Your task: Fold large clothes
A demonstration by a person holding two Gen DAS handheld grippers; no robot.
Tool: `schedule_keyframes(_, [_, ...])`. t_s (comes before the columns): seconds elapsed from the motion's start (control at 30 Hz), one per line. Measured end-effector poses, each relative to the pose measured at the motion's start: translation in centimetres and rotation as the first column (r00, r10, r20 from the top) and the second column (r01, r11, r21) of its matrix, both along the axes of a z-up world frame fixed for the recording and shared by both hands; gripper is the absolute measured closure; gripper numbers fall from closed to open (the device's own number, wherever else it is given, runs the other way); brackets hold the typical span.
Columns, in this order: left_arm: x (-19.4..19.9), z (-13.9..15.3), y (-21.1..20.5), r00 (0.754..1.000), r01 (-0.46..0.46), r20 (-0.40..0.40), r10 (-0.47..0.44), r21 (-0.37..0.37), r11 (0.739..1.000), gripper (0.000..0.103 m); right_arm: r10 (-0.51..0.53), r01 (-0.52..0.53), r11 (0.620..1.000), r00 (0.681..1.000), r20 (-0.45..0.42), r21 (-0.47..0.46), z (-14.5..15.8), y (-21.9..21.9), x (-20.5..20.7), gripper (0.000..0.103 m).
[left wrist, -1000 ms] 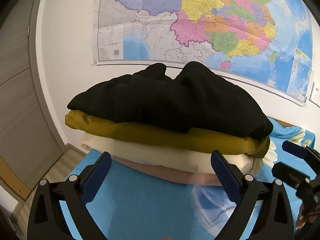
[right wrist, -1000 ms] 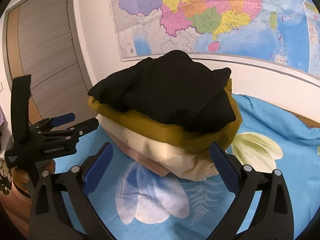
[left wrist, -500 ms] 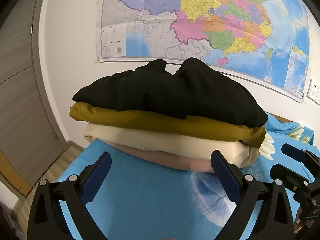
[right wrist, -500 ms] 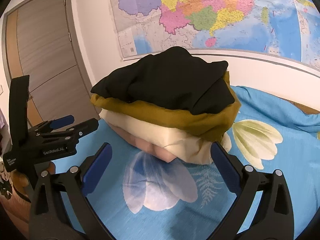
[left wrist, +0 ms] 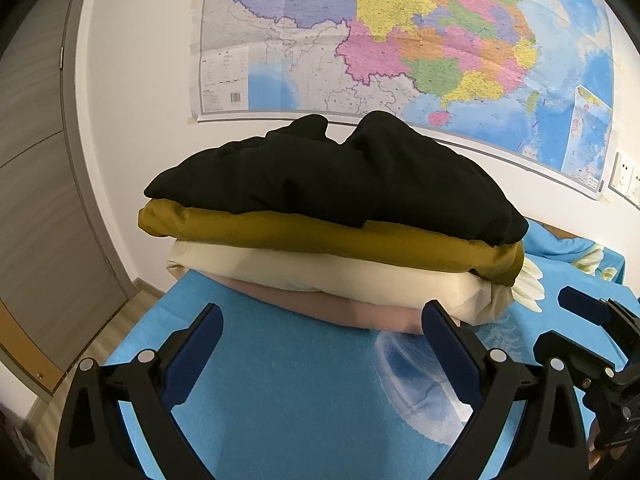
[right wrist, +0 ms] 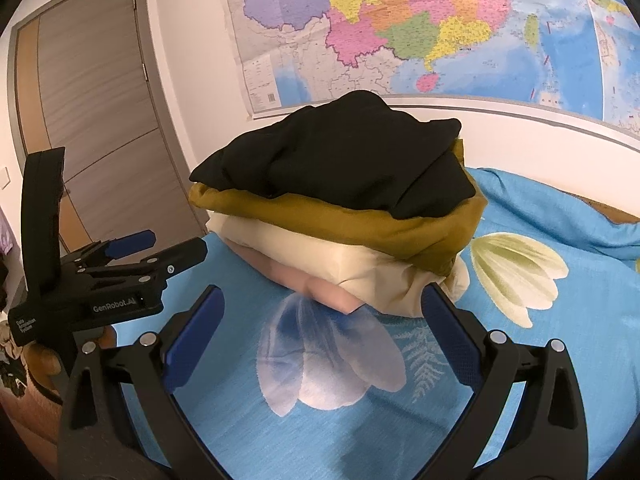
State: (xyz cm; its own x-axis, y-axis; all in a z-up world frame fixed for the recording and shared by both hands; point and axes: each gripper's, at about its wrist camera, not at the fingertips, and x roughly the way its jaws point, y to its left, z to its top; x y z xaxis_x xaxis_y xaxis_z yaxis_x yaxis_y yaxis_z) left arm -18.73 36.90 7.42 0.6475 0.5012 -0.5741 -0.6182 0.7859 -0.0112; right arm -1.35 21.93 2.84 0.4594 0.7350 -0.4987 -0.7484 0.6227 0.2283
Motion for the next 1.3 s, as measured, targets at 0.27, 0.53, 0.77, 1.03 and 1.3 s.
schedule_keyframes(0.27, [-0.2,-0.1,-0.4,1.000,0.009,-0.004,-0.009,-0.007,1.000,0.007,0.004,-0.004,1.000,1.000,0.000,-0.004,0.0,-0.1,-0.3,0.006])
schedule_keyframes(0.53, [-0.4,-0.2,-0.8,1.000,0.014,-0.004,-0.014,-0.001,1.000,0.007,0.005,-0.005,1.000,1.000,-0.002,-0.001,-0.1,-0.1,-0.6,0.006])
schedule_keyframes(0.77, [-0.5,-0.2,-0.9,1.000,0.011,-0.007,-0.011,-0.001,1.000,0.007,0.006,-0.006,1.000,1.000,-0.005,-0.001,-0.2,-0.1,-0.9,0.006])
schedule_keyframes(1.03, [-0.6,-0.3,-1.1,1.000,0.016,-0.006,-0.016,-0.003,1.000,0.007,0.009,-0.009,1.000,1.000,-0.003,-0.004,-0.2,0.0,-1.1,0.006])
schedule_keyframes(1.3, [-0.6,-0.3,-1.5,1.000,0.020,-0.007,-0.020,-0.005,1.000,0.007,0.002,-0.002,1.000,1.000,-0.004,0.000,-0.2,0.0,-1.1,0.006])
